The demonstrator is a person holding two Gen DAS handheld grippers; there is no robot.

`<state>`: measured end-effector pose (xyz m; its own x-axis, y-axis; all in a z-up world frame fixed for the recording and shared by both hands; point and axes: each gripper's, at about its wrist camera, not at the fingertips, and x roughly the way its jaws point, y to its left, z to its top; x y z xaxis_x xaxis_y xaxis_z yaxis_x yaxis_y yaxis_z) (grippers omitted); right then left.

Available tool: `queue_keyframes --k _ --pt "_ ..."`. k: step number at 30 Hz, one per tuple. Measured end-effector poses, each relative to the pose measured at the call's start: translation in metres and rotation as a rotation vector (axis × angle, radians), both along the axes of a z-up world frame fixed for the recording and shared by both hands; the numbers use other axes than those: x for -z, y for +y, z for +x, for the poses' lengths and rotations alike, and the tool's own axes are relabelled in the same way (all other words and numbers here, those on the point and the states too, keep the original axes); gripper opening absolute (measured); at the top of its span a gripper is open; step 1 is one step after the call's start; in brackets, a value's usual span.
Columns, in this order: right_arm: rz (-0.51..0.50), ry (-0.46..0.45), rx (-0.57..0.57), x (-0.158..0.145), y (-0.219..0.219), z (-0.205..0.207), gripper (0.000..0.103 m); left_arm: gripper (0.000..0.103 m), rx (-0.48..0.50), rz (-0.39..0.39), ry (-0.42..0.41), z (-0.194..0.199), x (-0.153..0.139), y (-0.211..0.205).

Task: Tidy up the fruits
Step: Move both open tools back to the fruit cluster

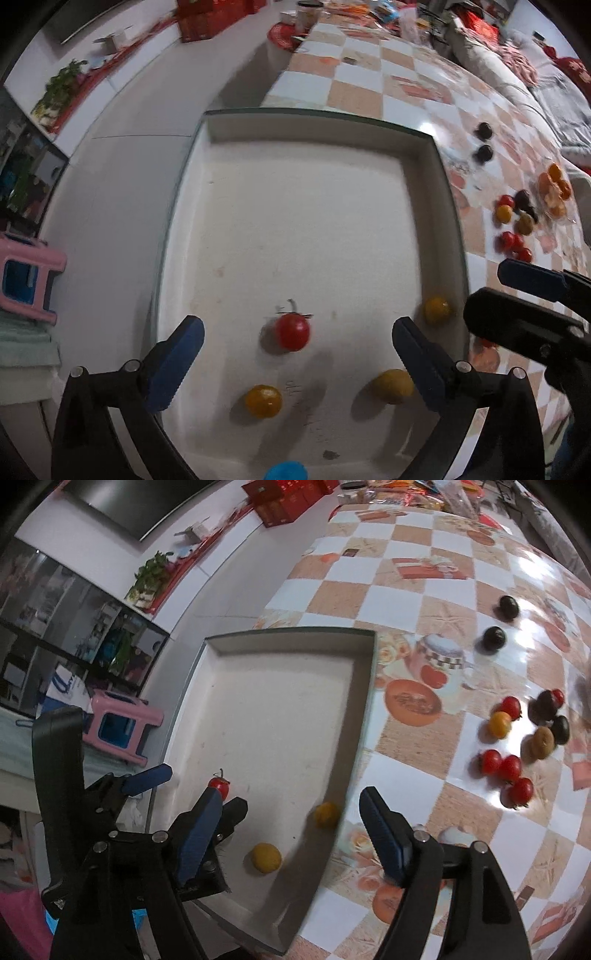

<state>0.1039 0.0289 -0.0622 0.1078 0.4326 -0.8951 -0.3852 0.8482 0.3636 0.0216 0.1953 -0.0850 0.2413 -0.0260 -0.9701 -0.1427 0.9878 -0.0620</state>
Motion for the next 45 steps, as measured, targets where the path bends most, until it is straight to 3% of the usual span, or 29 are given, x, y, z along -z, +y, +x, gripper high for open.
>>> queue_keyframes --k 12,23,30,40,41,44,45 --pt "-0.063 -0.005 0.117 -0.006 -0.077 -0.010 0.080 0.102 0.064 0.072 0.026 0.005 -0.014 -0.033" --pt "-0.185 0.045 0.326 0.014 -0.185 -0.015 0.080 0.102 0.268 0.028 -0.021 0.003 -0.043 -0.129" --pt "-0.198 0.027 0.363 0.014 -0.208 -0.007 0.080 0.102 0.295 0.001 -0.026 0.028 -0.041 -0.168" --pt "-0.213 -0.011 0.359 0.014 -0.229 0.030 0.080 0.102 0.338 0.042 -0.037 0.068 -0.023 -0.202" --pt "-0.203 -0.010 0.348 0.014 -0.227 0.032 0.080 0.101 0.347 0.042 -0.040 0.070 -0.021 -0.204" --pt "-0.187 -0.003 0.309 0.018 -0.219 0.037 0.080 0.076 0.393 0.053 -0.025 0.075 -0.012 -0.212" --pt "-0.173 0.003 0.300 0.019 -0.217 0.038 0.080 0.075 0.406 0.060 -0.009 0.077 -0.007 -0.214"
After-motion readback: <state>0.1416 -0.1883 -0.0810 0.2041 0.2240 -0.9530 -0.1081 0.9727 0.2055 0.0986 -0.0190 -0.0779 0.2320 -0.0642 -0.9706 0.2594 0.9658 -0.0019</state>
